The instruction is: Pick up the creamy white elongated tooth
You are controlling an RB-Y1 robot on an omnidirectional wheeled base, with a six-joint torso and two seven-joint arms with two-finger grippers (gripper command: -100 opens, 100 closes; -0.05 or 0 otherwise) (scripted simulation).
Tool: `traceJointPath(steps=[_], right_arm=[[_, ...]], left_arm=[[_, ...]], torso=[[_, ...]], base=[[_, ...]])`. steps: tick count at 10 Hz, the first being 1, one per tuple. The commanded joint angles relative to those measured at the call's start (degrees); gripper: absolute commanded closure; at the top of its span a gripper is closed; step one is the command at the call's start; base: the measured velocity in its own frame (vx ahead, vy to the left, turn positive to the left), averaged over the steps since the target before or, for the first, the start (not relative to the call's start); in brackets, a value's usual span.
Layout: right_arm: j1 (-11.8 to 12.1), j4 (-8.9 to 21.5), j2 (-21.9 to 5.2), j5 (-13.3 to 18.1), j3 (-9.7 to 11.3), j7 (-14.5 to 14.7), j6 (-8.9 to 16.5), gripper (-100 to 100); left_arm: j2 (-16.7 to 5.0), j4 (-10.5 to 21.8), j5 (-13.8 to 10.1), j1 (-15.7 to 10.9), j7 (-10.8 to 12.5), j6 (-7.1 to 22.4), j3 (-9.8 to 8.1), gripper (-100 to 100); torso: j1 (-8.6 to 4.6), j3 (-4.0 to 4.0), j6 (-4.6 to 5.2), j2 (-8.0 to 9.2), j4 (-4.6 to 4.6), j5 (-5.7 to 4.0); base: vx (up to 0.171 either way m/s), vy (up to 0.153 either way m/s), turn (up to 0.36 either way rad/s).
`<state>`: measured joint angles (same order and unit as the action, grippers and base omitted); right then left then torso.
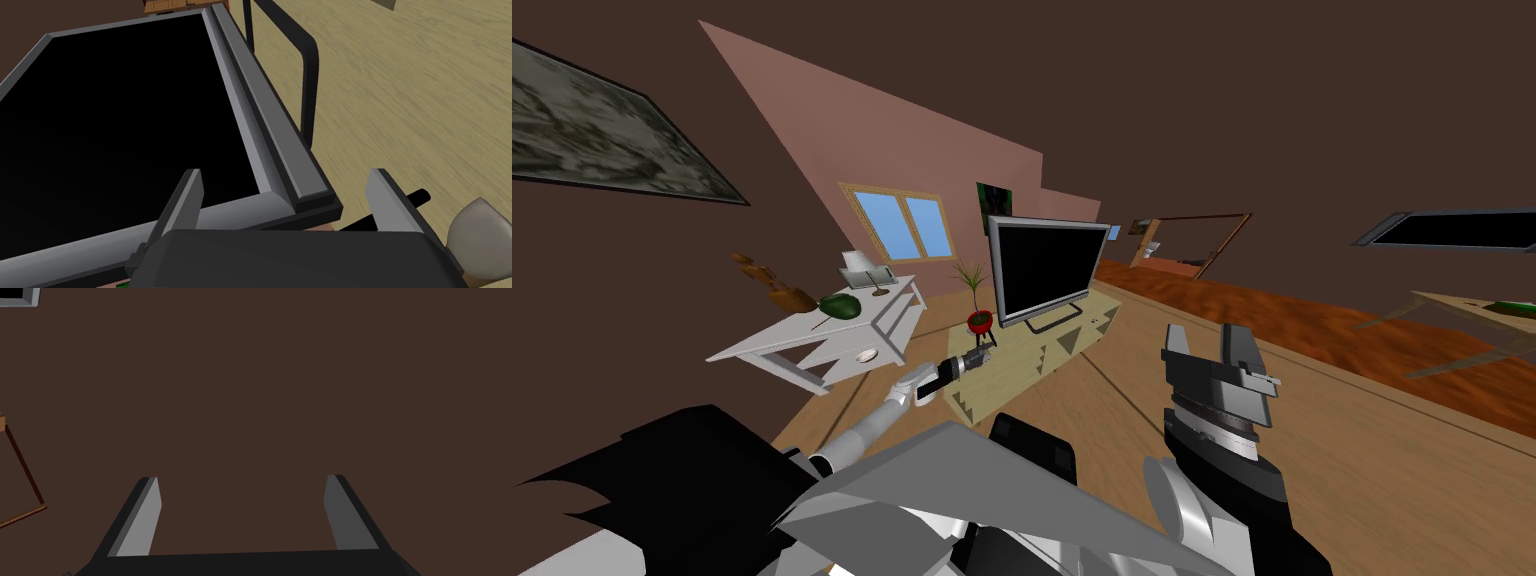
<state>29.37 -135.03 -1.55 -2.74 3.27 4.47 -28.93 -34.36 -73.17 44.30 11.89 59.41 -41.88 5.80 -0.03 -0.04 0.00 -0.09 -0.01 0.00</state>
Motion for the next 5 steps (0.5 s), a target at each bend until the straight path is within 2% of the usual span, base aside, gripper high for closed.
traceJointPath(steps=[1,2,3,4,5], right_arm=[[0.0,0.0,0.0,0.0,0.0,0.0,0.0,0],[0.0,0.0,0.0,0.0,0.0,0.0,0.0,0],[0.0,0.0,0.0,0.0,0.0,0.0,0.0,0],[0.0,0.0,0.0,0.0,0.0,0.0,0.0,0],[0.0,0.0,0.0,0.0,0.0,0.0,0.0,0]], left_arm=[[-0.7,2.2,1.3,-0.4,1.5,-0.3,0.18,-100],[-1.9,4.7,3.8,-1.0,3.7,-1.4,0.24,-100],[-1.9,5.6,4.0,-1.0,3.7,-1.4,0.24,-100],[-3.0,6.9,6.6,-1.6,5.7,-2.5,0.25,-100],[-3.0,8.6,6.6,-1.6,5.7,-2.5,0.25,-100]], torso=[[0.00,0.00,0.00,0.00,0.00,0.00],[0.00,-0.01,-0.02,-0.01,0.00,0.00],[-0.01,-0.04,0.00,-0.07,-0.01,-0.01],[0.00,-0.04,-0.02,-0.06,-0.02,0.00],[-0.03,-0.05,0.00,-0.08,-0.02,-0.01]], base=[[0.020,-0.005,-0.055],[0.038,-0.009,-0.087],[0.035,-0.003,-0.042],[0.039,-0.013,-0.089],[0.033,-0.009,-0.046]])
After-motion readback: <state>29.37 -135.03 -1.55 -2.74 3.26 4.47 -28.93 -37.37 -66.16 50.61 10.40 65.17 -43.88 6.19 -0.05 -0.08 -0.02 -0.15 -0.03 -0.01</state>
